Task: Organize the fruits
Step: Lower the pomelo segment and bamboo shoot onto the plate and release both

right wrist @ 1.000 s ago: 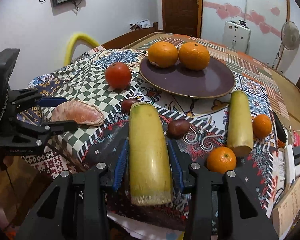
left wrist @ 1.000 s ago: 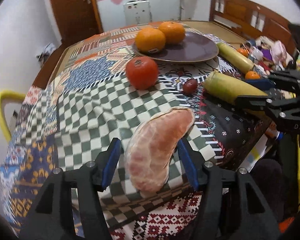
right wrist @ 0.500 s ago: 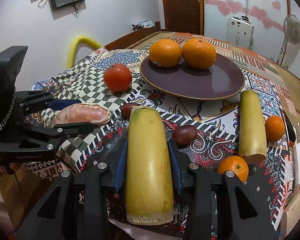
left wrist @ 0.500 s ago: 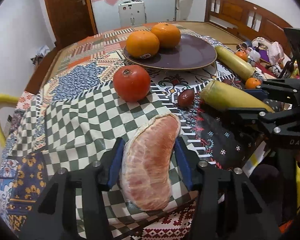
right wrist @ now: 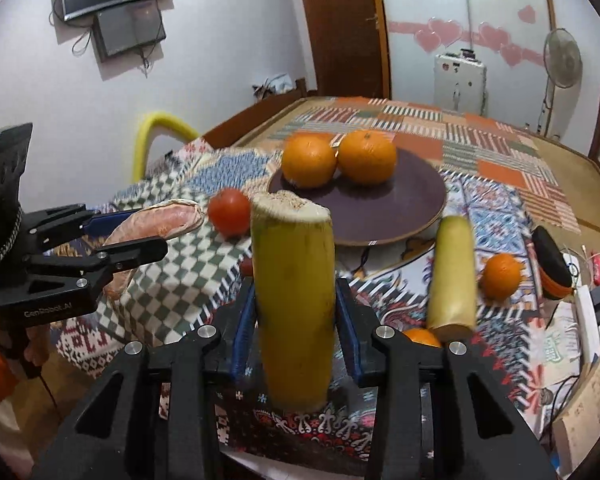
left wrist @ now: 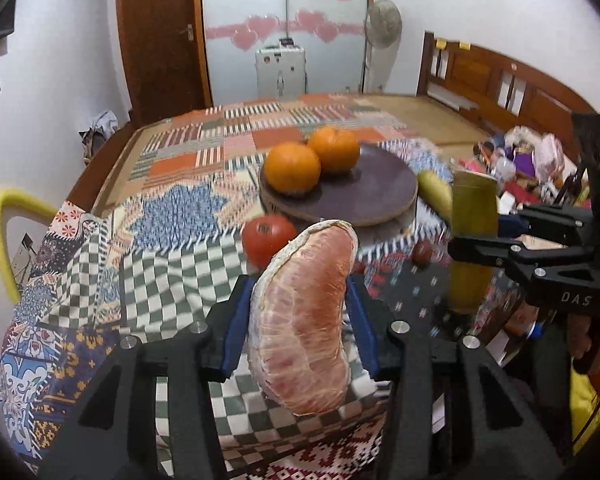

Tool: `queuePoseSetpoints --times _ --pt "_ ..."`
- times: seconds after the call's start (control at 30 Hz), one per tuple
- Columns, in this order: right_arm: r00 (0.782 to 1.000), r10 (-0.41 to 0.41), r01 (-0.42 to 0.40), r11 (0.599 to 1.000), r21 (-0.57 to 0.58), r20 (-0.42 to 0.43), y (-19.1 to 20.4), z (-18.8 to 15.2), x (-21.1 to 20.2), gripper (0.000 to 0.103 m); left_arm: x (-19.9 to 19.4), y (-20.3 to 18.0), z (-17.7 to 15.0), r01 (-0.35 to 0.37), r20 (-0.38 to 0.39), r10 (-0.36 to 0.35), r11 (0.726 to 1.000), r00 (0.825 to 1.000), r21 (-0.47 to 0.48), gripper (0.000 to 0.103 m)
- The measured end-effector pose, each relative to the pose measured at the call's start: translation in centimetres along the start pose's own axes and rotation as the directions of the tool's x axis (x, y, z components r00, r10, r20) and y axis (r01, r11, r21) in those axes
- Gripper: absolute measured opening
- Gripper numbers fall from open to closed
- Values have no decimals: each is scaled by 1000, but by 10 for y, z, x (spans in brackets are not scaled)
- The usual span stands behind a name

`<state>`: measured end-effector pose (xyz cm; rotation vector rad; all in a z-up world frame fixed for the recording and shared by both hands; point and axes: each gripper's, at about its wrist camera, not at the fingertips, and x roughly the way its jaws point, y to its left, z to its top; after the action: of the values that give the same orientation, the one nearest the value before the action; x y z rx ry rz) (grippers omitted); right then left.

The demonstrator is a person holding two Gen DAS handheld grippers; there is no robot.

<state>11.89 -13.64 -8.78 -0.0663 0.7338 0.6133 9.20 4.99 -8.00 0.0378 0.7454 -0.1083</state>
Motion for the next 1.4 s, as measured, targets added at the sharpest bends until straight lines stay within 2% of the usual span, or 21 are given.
queuePoseSetpoints --times 0.33,0.6,0.9,1.17,1.33,1.4 --pt "995 -34 33 999 14 94 -18 25 -23 34 -4 -2 37 15 94 -9 998 996 -62 47" --pt "990 -75 72 997 27 119 -35 43 -23 34 13 -9 63 5 117 1 999 993 -53 47" --pt "992 -98 94 995 40 85 -57 58 2 34 45 -12 86 -6 116 12 998 993 -55 47" --pt "998 -64 63 994 84 9 -79 66 43 35 87 -20 100 -19 86 24 998 996 -62 47" --pt "1000 -22 23 996 90 -16 -87 78 55 34 111 -18 108 -41 63 47 994 997 -100 47" --pt "999 -28 30 996 85 -30 -90 82 63 34 117 -16 111 -48 54 55 992 997 -115 47"
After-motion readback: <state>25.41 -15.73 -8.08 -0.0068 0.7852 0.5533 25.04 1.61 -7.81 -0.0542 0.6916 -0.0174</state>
